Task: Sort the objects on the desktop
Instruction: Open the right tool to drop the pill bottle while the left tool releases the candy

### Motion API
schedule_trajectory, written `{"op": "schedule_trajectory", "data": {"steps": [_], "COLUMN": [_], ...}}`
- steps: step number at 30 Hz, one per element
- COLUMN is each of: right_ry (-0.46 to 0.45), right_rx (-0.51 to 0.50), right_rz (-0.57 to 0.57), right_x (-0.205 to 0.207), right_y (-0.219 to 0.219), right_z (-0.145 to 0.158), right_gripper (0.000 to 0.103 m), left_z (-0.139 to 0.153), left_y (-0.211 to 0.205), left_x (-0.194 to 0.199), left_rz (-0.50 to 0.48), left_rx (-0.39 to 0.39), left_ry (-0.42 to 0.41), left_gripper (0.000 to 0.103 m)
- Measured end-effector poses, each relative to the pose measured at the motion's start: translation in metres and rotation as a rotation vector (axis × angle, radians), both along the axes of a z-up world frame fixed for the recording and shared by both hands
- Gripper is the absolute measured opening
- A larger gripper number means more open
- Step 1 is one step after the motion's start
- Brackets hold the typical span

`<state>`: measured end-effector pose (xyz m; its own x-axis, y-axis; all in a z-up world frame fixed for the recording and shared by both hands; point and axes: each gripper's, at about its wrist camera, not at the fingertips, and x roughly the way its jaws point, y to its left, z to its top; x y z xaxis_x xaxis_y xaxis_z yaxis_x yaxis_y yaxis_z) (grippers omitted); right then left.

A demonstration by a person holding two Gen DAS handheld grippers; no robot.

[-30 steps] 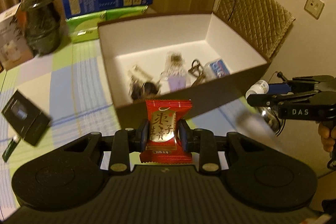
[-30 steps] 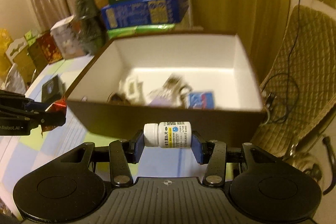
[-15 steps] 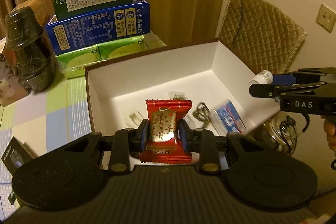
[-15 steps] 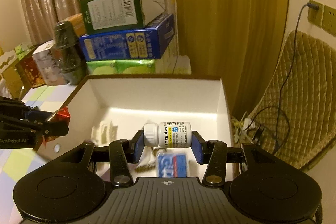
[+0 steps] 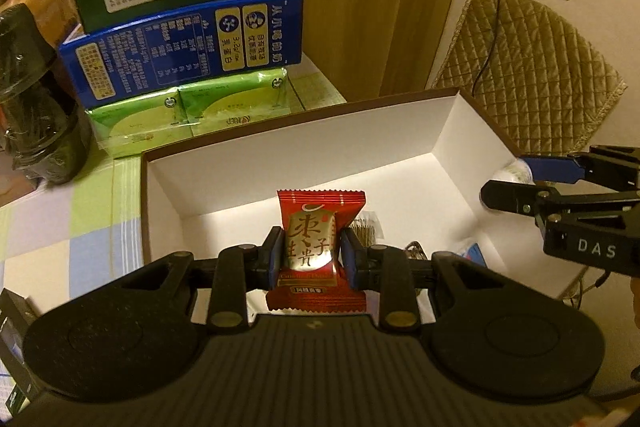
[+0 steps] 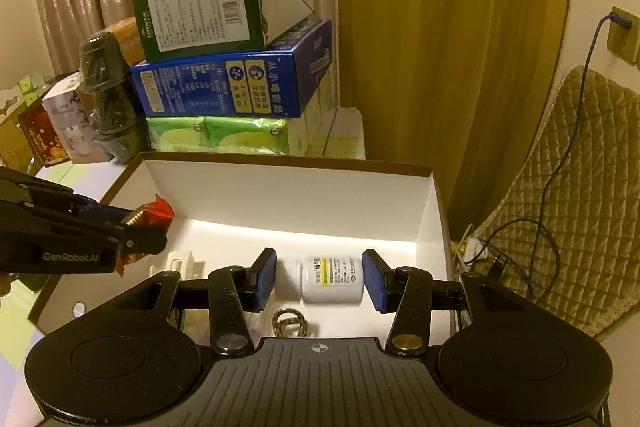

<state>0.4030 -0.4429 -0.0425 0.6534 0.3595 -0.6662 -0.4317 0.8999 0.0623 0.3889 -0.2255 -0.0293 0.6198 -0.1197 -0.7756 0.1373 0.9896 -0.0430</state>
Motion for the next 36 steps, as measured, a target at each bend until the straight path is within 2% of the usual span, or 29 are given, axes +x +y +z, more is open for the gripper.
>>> {"op": "schedule_trajectory", "data": {"steps": [16,21,29,36], "right_ry": [0.09,0.086,0.06,0.065], "right_rx": [-0.028,-0.054,-0.035,-0.026], "right_rz": [-0.024,-0.039,-0.05,-0.044], "right_x": [0.052,0.062,0.07,0.068], "right_y": [0.007,0.01,0.009,0.006], "right_z": [-0.043,-0.053,-0.052,-0.05], "right_gripper": [0.044,0.044,0.045,0.05], "left_z": [-0.042,-0.053,-0.061,-0.063], "left_y": [-0.007,-0.008,-0.009,-0.009], "left_x": [0.051,0.06,0.069,0.071], "left_rz": [0.025,0.029,0.031,0.033], "left_rx": [0.055,0.063,0.065,0.064], "left_ry": [0.089,0.115,0.134,0.137], "left_gripper": [0.025,0.025,0.026,0.026]}}
